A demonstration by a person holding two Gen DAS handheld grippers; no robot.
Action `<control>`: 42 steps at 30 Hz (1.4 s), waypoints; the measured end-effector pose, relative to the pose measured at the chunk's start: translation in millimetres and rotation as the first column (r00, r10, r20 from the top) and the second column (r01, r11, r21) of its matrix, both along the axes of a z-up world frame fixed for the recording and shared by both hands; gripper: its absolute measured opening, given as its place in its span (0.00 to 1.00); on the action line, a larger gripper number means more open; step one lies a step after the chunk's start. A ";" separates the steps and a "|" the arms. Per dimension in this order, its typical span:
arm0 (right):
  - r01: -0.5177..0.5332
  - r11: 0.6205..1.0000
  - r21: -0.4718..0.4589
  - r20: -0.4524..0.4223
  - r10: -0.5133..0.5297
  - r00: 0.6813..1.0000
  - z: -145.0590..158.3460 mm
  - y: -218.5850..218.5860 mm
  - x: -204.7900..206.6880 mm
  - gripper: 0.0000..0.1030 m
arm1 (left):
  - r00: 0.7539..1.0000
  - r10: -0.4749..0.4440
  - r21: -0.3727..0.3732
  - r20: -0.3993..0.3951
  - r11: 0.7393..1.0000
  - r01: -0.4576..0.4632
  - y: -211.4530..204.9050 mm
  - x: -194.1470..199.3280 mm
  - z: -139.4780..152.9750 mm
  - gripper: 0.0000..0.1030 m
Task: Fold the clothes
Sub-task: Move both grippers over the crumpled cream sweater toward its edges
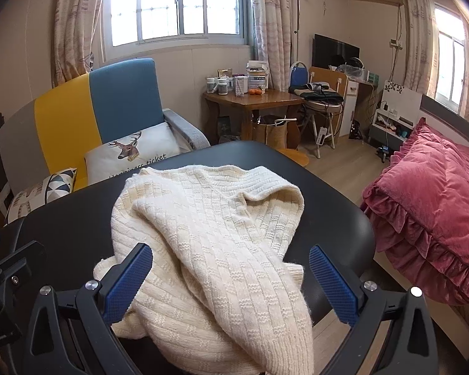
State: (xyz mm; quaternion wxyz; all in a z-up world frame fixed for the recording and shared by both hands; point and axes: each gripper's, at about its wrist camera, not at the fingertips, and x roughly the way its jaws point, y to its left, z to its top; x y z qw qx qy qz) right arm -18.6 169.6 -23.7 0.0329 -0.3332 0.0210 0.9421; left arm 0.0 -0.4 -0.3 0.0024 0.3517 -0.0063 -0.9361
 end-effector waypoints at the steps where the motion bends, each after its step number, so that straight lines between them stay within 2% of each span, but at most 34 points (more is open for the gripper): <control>1: -0.002 1.000 0.006 0.004 0.002 1.000 -0.2 -0.7 -0.5 1.00 | 1.000 0.001 0.006 0.002 1.000 -0.001 -0.7 -0.1 -0.5 1.00; 9: -0.015 0.999 0.042 0.015 0.015 1.000 -2.1 -7.6 -2.3 1.00 | 1.000 0.008 0.055 0.025 0.998 -0.010 -7.4 -0.3 -5.6 1.00; 18: -0.042 0.998 0.036 0.005 0.042 0.999 0.2 -14.8 1.7 1.00 | 0.992 -0.013 0.227 0.127 0.974 -0.016 -36.5 -5.3 -22.1 1.00; 22: -0.068 0.998 0.011 0.018 0.068 0.998 -1.3 -17.9 1.5 1.00 | 0.991 -0.015 0.275 0.131 0.961 -0.022 -47.2 0.0 -26.6 1.00; 24: -0.112 0.993 -0.038 0.037 0.113 0.993 -3.7 -16.9 0.8 1.00 | 0.991 -0.039 0.307 0.131 0.952 -0.003 -51.7 3.2 -30.6 1.00; 25: -0.159 0.982 -0.099 0.052 0.164 0.985 -5.9 -14.3 0.0 1.00 | 0.990 -0.052 0.322 0.131 0.947 0.007 -54.0 4.8 -32.5 1.00; 27: -0.263 0.928 -0.265 0.076 0.292 0.953 -12.4 -5.7 -2.2 1.00 | 0.986 -0.089 0.362 0.140 0.932 0.033 -58.5 8.3 -38.2 1.00; 29: -0.333 0.828 -0.452 0.087 0.412 0.907 -20.7 7.5 -4.9 1.00 | 0.977 -0.146 0.420 0.158 0.905 0.068 -68.3 13.5 -47.9 1.00; 30: -0.347 0.785 -0.513 0.084 0.448 0.890 -23.8 13.6 -5.1 1.00 | 0.970 -0.166 0.443 0.176 0.893 0.073 -73.4 16.9 -53.9 1.00; 34: -0.367 0.674 -0.642 0.047 0.512 0.858 -25.0 32.1 -6.4 1.00 | 0.952 -0.205 0.527 0.228 0.848 0.057 -98.2 31.5 -75.8 1.00; 35: -0.368 0.657 -0.658 0.035 0.515 0.857 -22.6 35.4 -8.6 1.00 | 0.955 -0.188 0.515 0.229 0.856 0.045 -106.2 36.8 -79.0 1.00; 37: -0.366 0.677 -0.639 0.027 0.495 0.868 -10.2 37.6 -17.2 1.00 | 0.962 -0.150 0.493 0.229 0.870 0.018 -122.8 46.7 -84.0 1.00; 38: -0.388 0.703 -0.596 0.013 0.491 0.871 1.1 35.8 -22.3 1.00 | 0.963 -0.136 0.491 0.231 0.871 0.005 -131.2 50.6 -85.9 1.00; 40: -0.470 0.756 -0.455 -0.020 0.519 0.854 20.6 21.6 -35.7 1.00 | 0.966 -0.108 0.488 0.235 0.873 -0.021 -148.1 58.6 -89.7 1.00; 42: -0.506 0.787 -0.353 0.040 0.553 0.832 24.2 -2.2 -60.7 1.00 | 0.968 -0.053 0.473 0.246 0.878 -0.072 -166.9 63.9 -95.7 1.00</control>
